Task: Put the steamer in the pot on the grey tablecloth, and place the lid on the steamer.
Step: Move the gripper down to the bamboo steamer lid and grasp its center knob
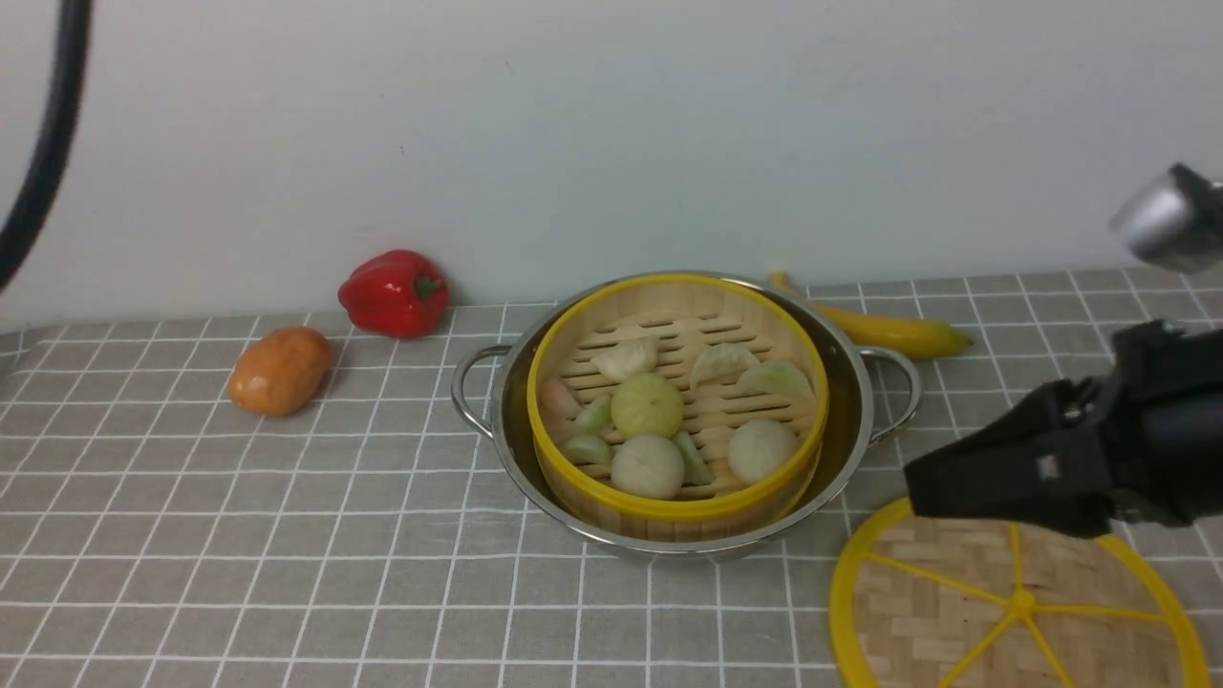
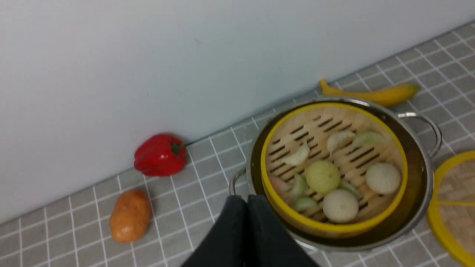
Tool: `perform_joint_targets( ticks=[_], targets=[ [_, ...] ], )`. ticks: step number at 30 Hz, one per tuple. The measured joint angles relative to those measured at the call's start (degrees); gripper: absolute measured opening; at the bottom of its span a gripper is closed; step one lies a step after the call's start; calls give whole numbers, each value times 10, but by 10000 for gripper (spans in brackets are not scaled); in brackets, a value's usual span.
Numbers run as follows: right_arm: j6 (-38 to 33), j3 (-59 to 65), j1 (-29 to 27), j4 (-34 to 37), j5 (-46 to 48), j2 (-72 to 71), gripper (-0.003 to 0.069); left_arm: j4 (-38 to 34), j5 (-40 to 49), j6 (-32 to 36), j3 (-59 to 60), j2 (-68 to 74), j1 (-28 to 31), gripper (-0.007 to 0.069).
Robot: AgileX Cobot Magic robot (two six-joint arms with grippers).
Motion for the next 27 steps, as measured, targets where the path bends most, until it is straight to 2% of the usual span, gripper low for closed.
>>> perform_joint_targets(
  ticks=[3, 5, 9, 13, 21, 27],
  targets=[
    [77, -28, 64, -96, -15, 35, 242, 0, 0, 3, 89, -74, 0, -22],
    [140, -37, 84, -197, -18, 62, 242, 0, 0, 3, 135, -119, 0, -22],
    [253, -39, 90, -366, -23, 107, 242, -1, -5, 4, 227, -233, 0, -22],
    [330, -39, 90, -477, -31, 141, 242, -9, -52, 1, 303, -332, 0, -22],
    [360, -41, 90, -504, -63, 192, 242, -14, -153, 1, 454, -480, 0, -22],
    [366, -41, 90, -516, -60, 230, 242, -14, -179, 1, 540, -504, 0, -19]
  ],
)
